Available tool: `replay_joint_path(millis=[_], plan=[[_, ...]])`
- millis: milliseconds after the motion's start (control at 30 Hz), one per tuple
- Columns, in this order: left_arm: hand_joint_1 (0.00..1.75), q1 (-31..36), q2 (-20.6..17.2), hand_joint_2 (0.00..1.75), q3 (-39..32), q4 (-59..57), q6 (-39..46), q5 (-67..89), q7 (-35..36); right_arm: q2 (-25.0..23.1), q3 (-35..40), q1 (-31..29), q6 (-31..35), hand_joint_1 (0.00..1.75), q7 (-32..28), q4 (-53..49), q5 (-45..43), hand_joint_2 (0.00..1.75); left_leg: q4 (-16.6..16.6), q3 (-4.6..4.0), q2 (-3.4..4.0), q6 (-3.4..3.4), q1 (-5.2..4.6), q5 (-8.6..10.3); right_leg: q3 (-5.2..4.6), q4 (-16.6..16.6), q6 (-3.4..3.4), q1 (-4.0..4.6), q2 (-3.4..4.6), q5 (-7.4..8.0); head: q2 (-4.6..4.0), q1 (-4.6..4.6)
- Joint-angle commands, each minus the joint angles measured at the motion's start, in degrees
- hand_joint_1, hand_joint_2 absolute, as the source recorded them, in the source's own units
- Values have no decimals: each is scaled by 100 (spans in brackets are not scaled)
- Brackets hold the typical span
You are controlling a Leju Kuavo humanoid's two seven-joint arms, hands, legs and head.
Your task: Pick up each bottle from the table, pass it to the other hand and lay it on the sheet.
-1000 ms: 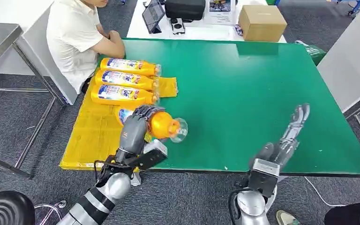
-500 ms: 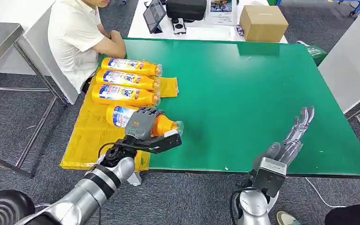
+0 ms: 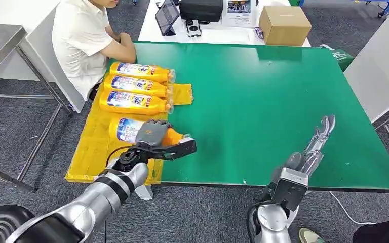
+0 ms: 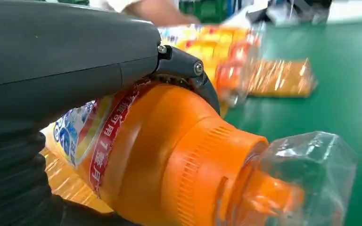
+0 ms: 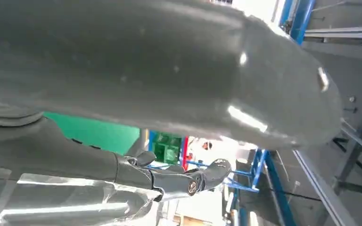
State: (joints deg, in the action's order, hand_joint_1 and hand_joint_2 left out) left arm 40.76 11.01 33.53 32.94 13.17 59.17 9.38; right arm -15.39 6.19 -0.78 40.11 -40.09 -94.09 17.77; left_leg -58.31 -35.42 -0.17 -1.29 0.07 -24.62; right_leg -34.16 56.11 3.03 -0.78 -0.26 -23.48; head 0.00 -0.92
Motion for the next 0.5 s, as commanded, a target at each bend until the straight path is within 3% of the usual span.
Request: replay_joint_path(millis=[33,67,100,133,167,367,500], plan=[[152,716,262,175,-117,-1421,-381,33,426,93,101,-303,-11,0,9,701,-102,0,3,13,8,4,4,-4,12,-4,-7,5,8,0,0,2],[150,724,269,175,-110,-1435,-399,52,457,86,95,-304,-11,0,9,713,-92,0,2,27,11,7,5,-11,25,-3,-11,6,11,-6,0,0],[93,739,293,175,-92,-1460,-465,108,531,92,107,-305,-11,0,9,764,-176,0,1,33,10,9,7,-14,32,-2,-14,8,10,-10,0,0],[23,748,314,175,-78,-1465,-491,139,572,96,105,-308,-11,0,9,794,-162,0,3,22,7,7,5,-8,21,-3,-10,6,7,-6,0,4],[3,748,314,175,-78,-1465,-491,139,572,96,105,-308,-11,0,9,794,-162,0,2,15,4,5,3,-5,14,-2,-7,4,4,-3,0,0],[0,770,446,175,-204,-1523,-857,8,584,116,129,-369,-11,0,9,951,-237,0,0,18,8,5,4,-6,17,-2,-8,5,8,-3,0,0],[0,654,438,175,-434,-1379,-789,-263,89,131,101,-343,-11,0,9,946,-226,0,2,15,9,5,3,-5,13,-3,-8,4,8,-1,0,0]])
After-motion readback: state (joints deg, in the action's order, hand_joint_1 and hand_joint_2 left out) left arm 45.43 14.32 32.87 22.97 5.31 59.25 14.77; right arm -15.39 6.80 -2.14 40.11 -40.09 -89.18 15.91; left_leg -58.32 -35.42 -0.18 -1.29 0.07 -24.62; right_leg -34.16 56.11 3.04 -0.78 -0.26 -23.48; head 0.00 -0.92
